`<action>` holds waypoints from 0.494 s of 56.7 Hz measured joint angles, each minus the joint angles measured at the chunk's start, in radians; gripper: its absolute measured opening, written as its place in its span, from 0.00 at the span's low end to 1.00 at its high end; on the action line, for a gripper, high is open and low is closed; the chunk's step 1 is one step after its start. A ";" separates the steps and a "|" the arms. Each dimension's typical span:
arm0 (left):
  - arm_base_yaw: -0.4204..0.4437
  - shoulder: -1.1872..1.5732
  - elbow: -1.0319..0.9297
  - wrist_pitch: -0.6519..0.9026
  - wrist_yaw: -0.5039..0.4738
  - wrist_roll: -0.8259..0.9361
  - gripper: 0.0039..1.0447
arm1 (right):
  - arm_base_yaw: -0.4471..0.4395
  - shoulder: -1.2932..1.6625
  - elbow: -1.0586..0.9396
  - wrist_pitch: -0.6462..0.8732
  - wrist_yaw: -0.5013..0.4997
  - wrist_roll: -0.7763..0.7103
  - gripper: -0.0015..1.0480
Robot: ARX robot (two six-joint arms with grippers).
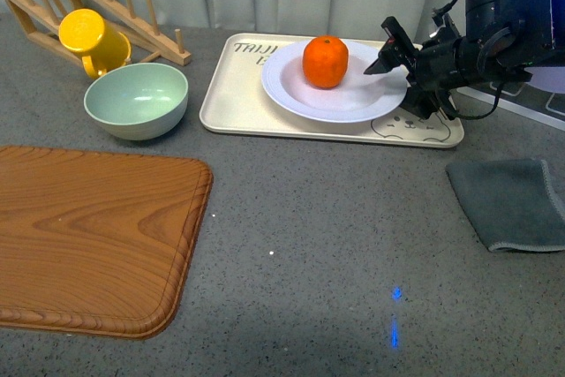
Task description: Place orange and plate with both arms
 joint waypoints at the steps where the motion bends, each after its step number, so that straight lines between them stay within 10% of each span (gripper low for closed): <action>1: 0.000 0.000 0.000 0.000 0.000 0.000 0.94 | 0.000 -0.007 -0.007 0.003 0.000 -0.003 0.67; 11: 0.000 0.000 0.000 0.000 0.000 0.000 0.94 | -0.005 -0.092 -0.062 0.010 0.023 -0.032 0.93; 16: 0.000 0.000 0.000 0.000 0.000 0.000 0.94 | -0.003 -0.168 -0.122 0.014 0.071 -0.080 0.91; 28: 0.000 0.000 0.000 0.000 0.000 0.000 0.94 | 0.066 -0.477 -0.486 0.160 0.505 -0.497 0.91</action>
